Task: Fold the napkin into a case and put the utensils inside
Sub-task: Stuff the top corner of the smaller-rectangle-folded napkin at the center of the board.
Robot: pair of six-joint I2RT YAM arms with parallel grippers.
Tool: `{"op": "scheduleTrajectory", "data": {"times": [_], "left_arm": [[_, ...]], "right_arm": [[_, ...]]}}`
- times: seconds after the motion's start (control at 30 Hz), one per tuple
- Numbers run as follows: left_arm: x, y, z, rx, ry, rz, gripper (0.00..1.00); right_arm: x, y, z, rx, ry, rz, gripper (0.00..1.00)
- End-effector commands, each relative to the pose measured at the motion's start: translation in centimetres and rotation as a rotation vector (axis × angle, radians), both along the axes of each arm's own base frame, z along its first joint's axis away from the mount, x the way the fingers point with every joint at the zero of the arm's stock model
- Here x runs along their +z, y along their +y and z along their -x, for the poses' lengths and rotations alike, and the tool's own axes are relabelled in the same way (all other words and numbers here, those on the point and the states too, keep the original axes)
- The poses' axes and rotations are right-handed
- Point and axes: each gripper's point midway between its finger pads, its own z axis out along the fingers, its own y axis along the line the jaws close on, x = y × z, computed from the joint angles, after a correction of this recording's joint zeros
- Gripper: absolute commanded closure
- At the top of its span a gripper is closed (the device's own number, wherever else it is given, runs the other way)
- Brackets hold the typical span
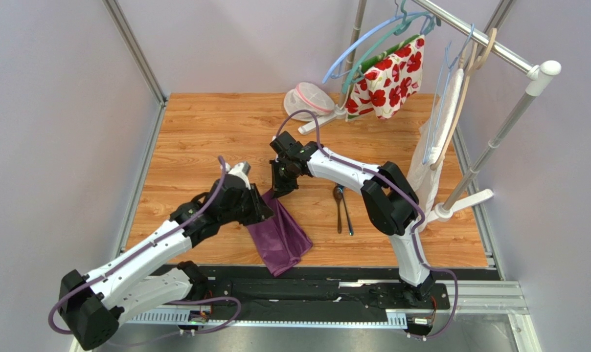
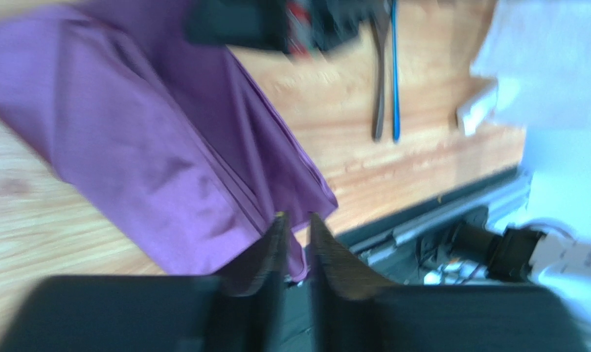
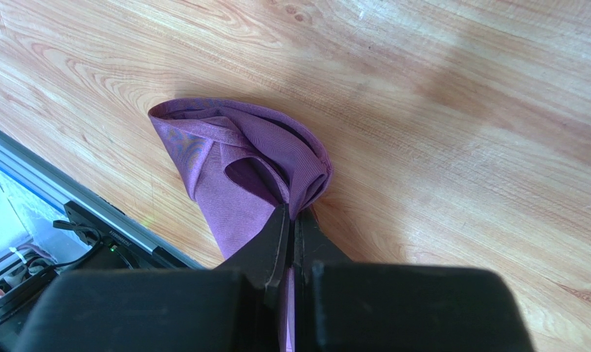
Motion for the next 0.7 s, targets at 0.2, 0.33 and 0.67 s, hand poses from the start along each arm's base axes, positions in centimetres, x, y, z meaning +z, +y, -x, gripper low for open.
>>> {"op": "scheduleTrajectory", "data": {"times": [0.2, 0.33, 0.67], "left_arm": [[-3.7, 2.7, -6.2, 0.186, 0.189, -0.178, 0.97], [-4.9, 3.6, -7.5, 0.255, 0.195, -0.240, 0.99], [-7.5, 5.5, -8.5, 0.327, 0.276, -0.350, 1.00]], "right_arm": [[1.5, 1.0, -1.0, 0.021, -0.051, -0.048, 1.00], [1.4, 0.9, -1.0, 0.028, -0.053, -0.042, 1.00], [1.5, 1.0, -0.8, 0.041, -0.049, -0.053, 1.00]]}}
